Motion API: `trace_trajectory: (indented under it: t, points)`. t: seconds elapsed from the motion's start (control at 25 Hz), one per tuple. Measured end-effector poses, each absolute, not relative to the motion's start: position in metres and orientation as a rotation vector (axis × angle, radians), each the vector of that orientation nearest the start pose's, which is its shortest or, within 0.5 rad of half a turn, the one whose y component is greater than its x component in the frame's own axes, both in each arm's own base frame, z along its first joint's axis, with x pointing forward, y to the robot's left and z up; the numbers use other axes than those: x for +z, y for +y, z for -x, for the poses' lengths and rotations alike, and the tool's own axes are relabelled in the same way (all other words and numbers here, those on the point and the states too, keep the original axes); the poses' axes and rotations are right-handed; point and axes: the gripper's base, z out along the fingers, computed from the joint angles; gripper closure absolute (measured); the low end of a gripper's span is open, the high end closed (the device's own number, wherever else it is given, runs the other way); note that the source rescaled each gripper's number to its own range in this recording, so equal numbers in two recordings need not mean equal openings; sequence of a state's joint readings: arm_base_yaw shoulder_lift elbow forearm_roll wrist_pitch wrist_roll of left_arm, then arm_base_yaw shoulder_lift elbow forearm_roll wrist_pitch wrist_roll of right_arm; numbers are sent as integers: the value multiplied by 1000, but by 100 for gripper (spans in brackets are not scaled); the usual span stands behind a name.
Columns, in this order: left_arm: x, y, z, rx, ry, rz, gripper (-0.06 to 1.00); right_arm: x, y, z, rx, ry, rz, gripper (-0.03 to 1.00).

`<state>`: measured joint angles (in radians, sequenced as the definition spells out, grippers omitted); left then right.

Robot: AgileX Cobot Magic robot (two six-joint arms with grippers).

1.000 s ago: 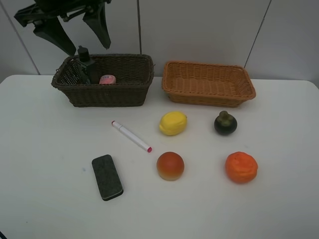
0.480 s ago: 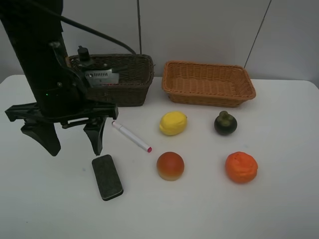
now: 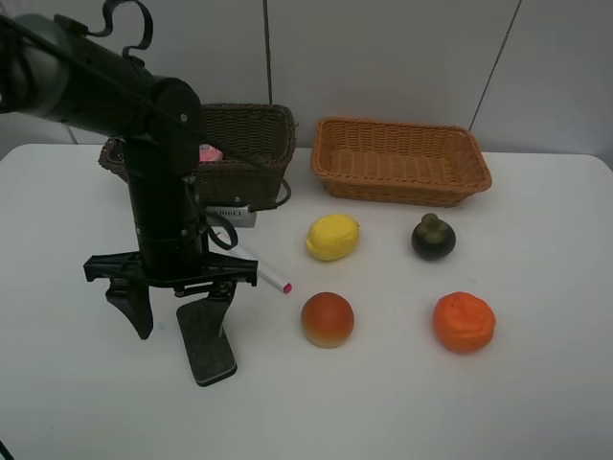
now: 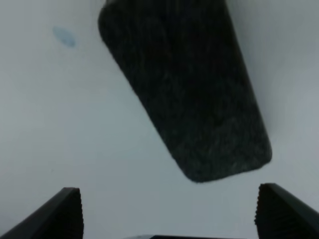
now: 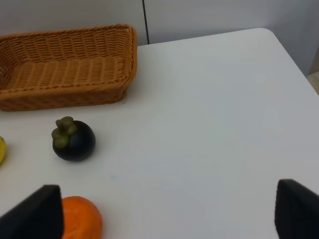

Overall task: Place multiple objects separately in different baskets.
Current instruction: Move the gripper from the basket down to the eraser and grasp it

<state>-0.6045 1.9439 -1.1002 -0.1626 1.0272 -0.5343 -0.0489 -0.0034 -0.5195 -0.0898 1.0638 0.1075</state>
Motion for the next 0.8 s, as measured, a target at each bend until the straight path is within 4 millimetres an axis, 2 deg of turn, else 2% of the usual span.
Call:
trace_trajectory:
  t: [0.16, 0.52, 0.8]
  points:
    - [111, -194, -257, -1, 3399, 82, 4, 283, -7, 8, -70, 2015, -163, -3]
    - [109, -196, -259, -33, 3377, 158, 4, 283, -7, 8, -70, 2015, -163, -3]
    - [108, -193, -261, -20, 3373, 303, 4, 283, -7, 8, -70, 2015, -163, -3]
